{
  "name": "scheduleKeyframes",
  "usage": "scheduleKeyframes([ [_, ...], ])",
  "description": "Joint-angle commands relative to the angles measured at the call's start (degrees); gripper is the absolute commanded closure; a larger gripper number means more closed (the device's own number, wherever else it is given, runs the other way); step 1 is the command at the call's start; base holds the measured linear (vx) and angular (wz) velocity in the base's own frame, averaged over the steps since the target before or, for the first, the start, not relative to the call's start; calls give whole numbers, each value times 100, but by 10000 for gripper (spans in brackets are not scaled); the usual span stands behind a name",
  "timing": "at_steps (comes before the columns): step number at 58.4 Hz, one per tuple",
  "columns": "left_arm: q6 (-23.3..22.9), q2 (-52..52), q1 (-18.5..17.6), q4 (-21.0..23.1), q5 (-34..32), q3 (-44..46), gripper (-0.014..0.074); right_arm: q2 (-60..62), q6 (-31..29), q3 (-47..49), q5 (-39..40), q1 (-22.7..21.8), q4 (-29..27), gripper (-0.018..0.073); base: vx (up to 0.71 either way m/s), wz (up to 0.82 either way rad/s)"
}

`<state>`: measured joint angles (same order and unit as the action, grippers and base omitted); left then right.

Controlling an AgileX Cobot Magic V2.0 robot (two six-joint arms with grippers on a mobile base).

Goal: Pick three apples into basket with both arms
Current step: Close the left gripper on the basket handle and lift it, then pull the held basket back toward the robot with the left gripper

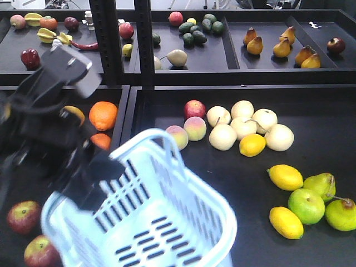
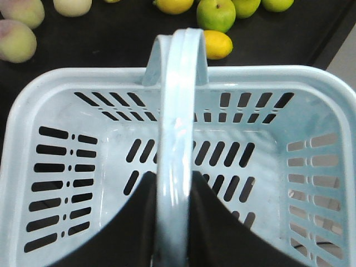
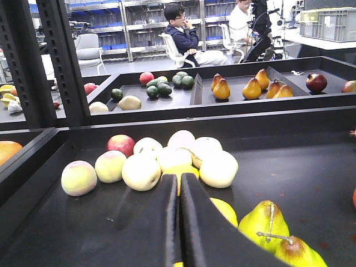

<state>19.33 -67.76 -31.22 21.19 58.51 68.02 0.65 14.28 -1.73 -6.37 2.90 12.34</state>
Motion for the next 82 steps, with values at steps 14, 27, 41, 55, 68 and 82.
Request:
scheduleKeyframes([
  [14, -196, 1601, -27, 202, -1431, -1190, 603, 67, -14, -65, 412, -23, 71, 565, 0, 0],
  [27, -196, 1958, -27, 158, -1562, -1308, 603, 67, -14, -65, 412, -23, 71, 565, 0, 0],
  [41, -196, 1951, -27, 158, -1562, -1308, 602, 67, -14, -65, 412, -23, 71, 565, 0, 0],
  [55, -196, 1951, -27, 158, -1562, -1308, 602, 67, -14, -65, 412, -23, 71, 565, 0, 0],
  [68, -196, 1951, -27, 158, -1562, -1308, 602, 67, -14, -65, 412, -23, 71, 565, 0, 0],
  [82, -196, 1951, -27, 158, -1562, -1308, 602, 67, -14, -65, 412, -23, 71, 565, 0, 0],
])
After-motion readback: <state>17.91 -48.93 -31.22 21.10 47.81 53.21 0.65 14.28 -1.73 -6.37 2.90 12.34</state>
